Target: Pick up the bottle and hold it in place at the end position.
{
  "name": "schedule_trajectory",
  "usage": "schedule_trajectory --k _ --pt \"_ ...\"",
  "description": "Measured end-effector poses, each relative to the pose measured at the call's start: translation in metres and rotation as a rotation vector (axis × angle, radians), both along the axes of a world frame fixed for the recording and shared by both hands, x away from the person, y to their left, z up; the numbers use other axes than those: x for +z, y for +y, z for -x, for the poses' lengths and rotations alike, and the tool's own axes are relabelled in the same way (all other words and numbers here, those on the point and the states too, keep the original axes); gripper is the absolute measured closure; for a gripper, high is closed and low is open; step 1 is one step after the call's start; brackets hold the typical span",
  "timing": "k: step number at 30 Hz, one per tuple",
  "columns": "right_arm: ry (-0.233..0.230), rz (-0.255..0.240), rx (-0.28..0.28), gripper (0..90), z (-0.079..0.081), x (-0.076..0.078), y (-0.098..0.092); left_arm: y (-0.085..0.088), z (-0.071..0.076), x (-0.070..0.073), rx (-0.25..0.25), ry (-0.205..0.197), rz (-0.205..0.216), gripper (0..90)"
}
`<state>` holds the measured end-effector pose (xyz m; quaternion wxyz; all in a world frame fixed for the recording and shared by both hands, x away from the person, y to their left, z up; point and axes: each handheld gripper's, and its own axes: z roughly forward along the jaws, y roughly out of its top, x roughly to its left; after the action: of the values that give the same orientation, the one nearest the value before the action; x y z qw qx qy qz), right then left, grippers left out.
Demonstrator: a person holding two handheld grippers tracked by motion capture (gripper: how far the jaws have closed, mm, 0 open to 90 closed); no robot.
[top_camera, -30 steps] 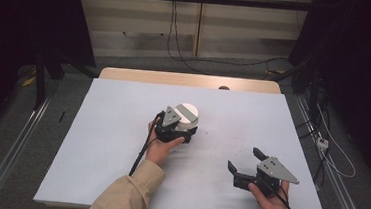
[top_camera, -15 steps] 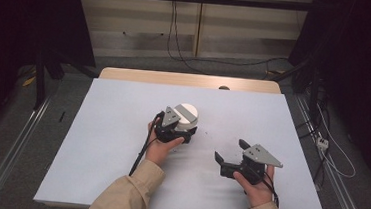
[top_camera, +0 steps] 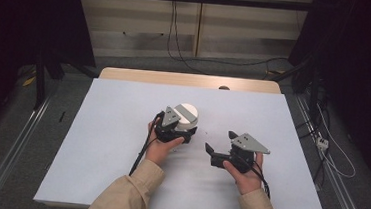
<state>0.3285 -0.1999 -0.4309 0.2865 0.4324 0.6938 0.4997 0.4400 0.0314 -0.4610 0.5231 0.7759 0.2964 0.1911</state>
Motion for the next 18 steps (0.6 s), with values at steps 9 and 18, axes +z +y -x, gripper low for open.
schedule_trajectory --k 9,18 --pt "0.004 -0.001 -0.006 7.9 -0.007 0.004 0.006 0.0 0.0 0.0 -0.001 0.003 -0.001 18.7" --pt "-0.003 0.012 0.006 7.8 -0.014 0.008 0.015 0.0 -0.001 0.0 -0.002 0.004 -0.001 18.7"
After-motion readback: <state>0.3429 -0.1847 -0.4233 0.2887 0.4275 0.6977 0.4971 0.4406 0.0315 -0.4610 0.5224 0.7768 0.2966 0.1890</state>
